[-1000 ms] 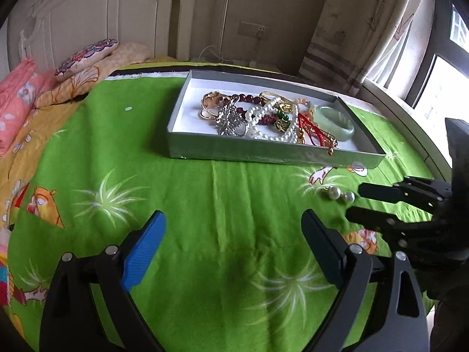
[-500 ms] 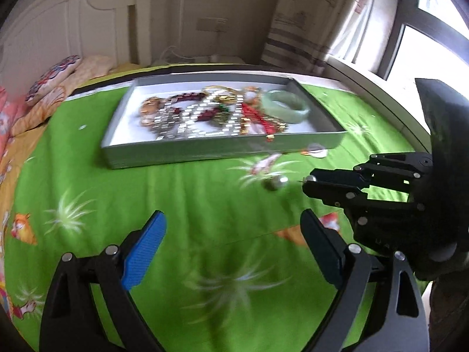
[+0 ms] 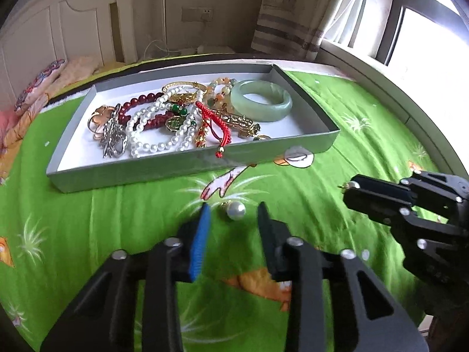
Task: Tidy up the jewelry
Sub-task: 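Grasp one pearl earring with the right tool while the left tool grasps the other, then drop both pearl earrings inside the jade bangle in the tray with both tools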
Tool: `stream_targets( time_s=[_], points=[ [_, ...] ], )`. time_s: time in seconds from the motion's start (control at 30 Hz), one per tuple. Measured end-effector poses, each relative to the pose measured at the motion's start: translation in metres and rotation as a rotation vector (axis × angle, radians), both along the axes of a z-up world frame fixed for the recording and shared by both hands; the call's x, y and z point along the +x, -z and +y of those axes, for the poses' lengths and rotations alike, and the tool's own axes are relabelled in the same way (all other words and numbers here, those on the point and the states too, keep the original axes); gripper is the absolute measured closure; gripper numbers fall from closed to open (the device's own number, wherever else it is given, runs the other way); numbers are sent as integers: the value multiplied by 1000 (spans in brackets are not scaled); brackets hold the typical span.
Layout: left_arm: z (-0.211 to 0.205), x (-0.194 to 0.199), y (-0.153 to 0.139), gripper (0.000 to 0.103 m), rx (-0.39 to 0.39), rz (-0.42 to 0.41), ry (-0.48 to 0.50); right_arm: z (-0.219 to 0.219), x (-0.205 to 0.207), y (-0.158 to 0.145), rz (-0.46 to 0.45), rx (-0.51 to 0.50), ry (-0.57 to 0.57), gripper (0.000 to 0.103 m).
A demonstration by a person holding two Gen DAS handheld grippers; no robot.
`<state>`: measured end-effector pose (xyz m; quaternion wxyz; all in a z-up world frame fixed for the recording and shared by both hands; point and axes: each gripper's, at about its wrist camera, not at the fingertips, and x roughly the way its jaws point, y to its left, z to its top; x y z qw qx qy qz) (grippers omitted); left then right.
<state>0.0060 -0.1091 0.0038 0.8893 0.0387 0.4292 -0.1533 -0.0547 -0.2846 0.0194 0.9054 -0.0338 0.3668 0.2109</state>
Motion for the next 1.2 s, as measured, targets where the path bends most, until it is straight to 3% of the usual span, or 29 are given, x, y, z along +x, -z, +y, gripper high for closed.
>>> stream_targets(
  time_s=[0.07, 0.13, 0.33, 1.2],
  points=[
    [-4, -1, 0, 79, 25, -10, 1, -2, -1, -1, -3, 13, 2, 88],
    [-7, -3, 1, 88, 45, -20, 5, -3, -2, -1, -4, 22, 3, 88],
    [-3, -11, -3, 88, 14, -43, 26, -5, -5, -3, -16, 39, 3, 88],
    [19, -24, -30, 88, 30, -126, -1, 4, -2, -21, -94, 63, 53, 88]
  ],
)
